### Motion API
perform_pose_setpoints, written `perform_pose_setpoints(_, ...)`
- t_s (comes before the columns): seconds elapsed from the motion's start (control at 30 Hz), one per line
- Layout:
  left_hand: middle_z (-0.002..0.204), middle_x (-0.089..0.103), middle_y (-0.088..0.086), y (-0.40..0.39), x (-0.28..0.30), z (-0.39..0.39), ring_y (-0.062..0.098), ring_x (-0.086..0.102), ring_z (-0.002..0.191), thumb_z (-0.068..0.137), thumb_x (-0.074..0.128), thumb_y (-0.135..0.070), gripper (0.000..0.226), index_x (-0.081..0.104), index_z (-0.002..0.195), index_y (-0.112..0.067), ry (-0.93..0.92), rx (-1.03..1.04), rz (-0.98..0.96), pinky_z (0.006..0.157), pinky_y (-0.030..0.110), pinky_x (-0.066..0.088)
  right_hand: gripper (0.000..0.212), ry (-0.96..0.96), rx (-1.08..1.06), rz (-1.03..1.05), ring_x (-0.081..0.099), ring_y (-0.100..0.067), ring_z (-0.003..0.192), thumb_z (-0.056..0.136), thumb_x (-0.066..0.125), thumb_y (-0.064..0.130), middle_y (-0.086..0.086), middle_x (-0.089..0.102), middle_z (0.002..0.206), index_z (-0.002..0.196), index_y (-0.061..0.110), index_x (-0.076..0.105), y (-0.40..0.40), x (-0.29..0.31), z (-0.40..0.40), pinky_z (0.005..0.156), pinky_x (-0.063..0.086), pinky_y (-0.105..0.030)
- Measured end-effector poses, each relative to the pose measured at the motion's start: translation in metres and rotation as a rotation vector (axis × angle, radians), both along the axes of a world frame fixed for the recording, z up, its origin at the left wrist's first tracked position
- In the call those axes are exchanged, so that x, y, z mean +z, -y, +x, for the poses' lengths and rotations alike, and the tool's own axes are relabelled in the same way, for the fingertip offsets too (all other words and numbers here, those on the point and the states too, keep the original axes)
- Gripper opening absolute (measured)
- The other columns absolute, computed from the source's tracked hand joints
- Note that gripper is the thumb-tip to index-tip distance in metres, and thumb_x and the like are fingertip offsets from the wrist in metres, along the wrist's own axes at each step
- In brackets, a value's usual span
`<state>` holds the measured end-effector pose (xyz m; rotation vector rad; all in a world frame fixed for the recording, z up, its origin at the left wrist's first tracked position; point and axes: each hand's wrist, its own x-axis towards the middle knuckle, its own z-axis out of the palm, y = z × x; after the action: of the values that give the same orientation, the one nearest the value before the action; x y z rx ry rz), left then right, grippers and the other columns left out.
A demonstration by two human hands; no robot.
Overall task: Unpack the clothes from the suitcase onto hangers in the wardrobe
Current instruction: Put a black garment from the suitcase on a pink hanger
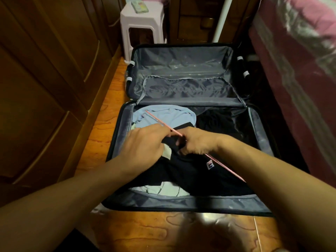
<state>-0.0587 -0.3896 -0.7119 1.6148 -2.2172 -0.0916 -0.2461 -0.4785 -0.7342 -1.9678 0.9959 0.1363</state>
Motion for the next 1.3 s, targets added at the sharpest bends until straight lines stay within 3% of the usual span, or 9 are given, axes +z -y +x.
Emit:
perform_pose_setpoints(0.13,0.076,0.063,0.004,0.003,0.015,-0.001,0.033,0.061,0.065,0.067,0.053,0.000,0.031,0.069,0.091,-0.013,-0.040,-0.102,-0.247,0.053,0.043,0.047,0.029,0.026,-0.078,0.049,0.065,-0.014,0.072,0.084,0.074,0.003,-0.003,0.068,0.090,0.106,0.020,0.066,0.003,0.011,-0.009,0.066,0.062,-0.037)
perform_pose_setpoints(0.33,0.094,0.054,-0.005,0.035,0.015,0.023,0.031,0.055,0.085,0.087,0.068,-0.013,0.038,0.035,0.095,-0.030,-0.181,0.125,0.147,0.072,0.048,0.047,0.021,0.201,-0.399,-0.060,0.067,-0.019,0.077,0.087,0.073,0.004,-0.017,0.073,0.099,0.103,0.017,0.072,0.055,0.078,-0.073,0.060,0.059,-0.035)
perform_pose_setpoints(0.53,0.108,0.038,-0.015,0.046,0.012,0.031,0.022,0.057,0.087,0.084,0.063,0.002,0.039,0.064,0.093,-0.036,-0.146,-0.024,0.086,0.073,0.046,0.052,0.015,0.266,-0.716,-0.308,0.054,-0.021,0.065,0.086,0.068,-0.002,-0.015,0.067,0.082,0.097,0.006,0.074,0.085,0.093,-0.112,0.049,0.044,-0.025)
perform_pose_setpoints(0.7,0.126,0.037,0.003,0.052,-0.012,0.026,0.035,0.061,0.105,0.088,0.059,-0.010,0.063,0.041,0.144,-0.033,0.258,0.280,0.330,0.079,0.045,0.053,0.024,0.005,-0.472,-0.180,0.056,-0.001,0.063,0.077,0.085,0.014,0.007,0.065,0.075,0.094,0.017,0.069,0.067,0.062,-0.099,0.066,0.044,-0.021)
perform_pose_setpoints(0.8,0.146,0.036,0.005,0.063,-0.013,0.035,0.035,0.055,0.123,0.088,0.056,-0.006,0.071,0.033,0.152,-0.027,0.118,0.347,0.577,0.094,0.045,0.050,0.029,0.043,-0.402,-0.097,0.061,0.003,0.075,0.094,0.067,0.010,0.011,0.066,0.090,0.119,0.021,0.058,0.049,0.061,-0.096,0.074,0.044,-0.010)
perform_pose_setpoints(0.87,0.148,0.039,0.005,0.069,-0.007,0.038,0.031,0.054,0.123,0.087,0.059,-0.002,0.071,0.035,0.152,-0.019,-0.048,0.347,0.672,0.099,0.044,0.050,0.029,-0.015,-0.438,-0.406,0.065,-0.018,0.081,0.101,0.053,0.015,0.000,0.071,0.091,0.129,0.015,0.052,0.052,0.071,-0.094,0.078,0.048,-0.026)
perform_pose_setpoints(1.07,0.096,0.056,-0.001,0.073,0.003,0.021,0.014,0.056,0.080,0.087,0.066,0.000,0.067,0.041,0.147,-0.016,-0.304,0.409,0.805,0.074,0.028,0.052,0.021,-0.012,-0.535,-0.799,0.059,-0.040,0.092,0.100,0.047,0.032,-0.012,0.069,0.091,0.085,0.019,0.052,0.048,0.118,-0.076,0.068,0.035,-0.040)
perform_pose_setpoints(1.23,0.115,0.064,0.010,0.073,0.003,0.024,0.024,0.066,0.086,0.082,0.070,-0.002,0.084,0.031,0.156,-0.016,-0.270,0.442,0.885,0.072,0.030,0.054,0.016,-0.115,-0.367,-0.891,0.058,-0.042,0.097,0.100,0.047,0.036,-0.017,0.068,0.102,0.089,0.024,0.050,0.038,0.119,-0.072,0.069,0.032,-0.039)
perform_pose_setpoints(1.3,0.143,0.053,0.010,0.073,0.011,0.021,0.027,0.061,0.115,0.082,0.073,-0.006,0.092,0.025,0.160,-0.017,-0.175,0.410,0.873,0.091,0.031,0.053,0.016,-0.097,-0.337,-0.885,0.058,-0.041,0.097,0.101,0.047,0.036,-0.017,0.068,0.102,0.089,0.025,0.046,0.030,0.117,-0.064,0.068,0.030,-0.037)
